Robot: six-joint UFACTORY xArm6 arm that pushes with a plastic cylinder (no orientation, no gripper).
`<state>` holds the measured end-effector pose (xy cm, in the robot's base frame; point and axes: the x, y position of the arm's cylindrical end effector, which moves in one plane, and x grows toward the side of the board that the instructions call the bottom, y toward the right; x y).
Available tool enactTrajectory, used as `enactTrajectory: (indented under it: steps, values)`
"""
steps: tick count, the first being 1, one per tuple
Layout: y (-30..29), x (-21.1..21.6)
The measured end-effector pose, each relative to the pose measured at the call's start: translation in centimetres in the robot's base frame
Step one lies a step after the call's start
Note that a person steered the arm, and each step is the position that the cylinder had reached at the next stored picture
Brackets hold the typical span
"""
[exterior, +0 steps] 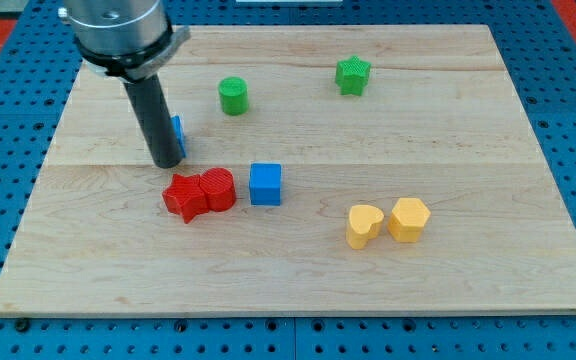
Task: Push the triangle towards center left
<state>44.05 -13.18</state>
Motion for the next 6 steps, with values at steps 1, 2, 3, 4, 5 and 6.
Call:
enactTrajectory:
  steps: [1, 2, 3, 4, 5, 6]
  values:
    - [4.2, -1.1]
    - [4.9, -3.9]
    - [-0.7, -4.7]
    - [-5.5, -3.4]
    - [-5.6, -2.9]
    - [-0.2, -4.1]
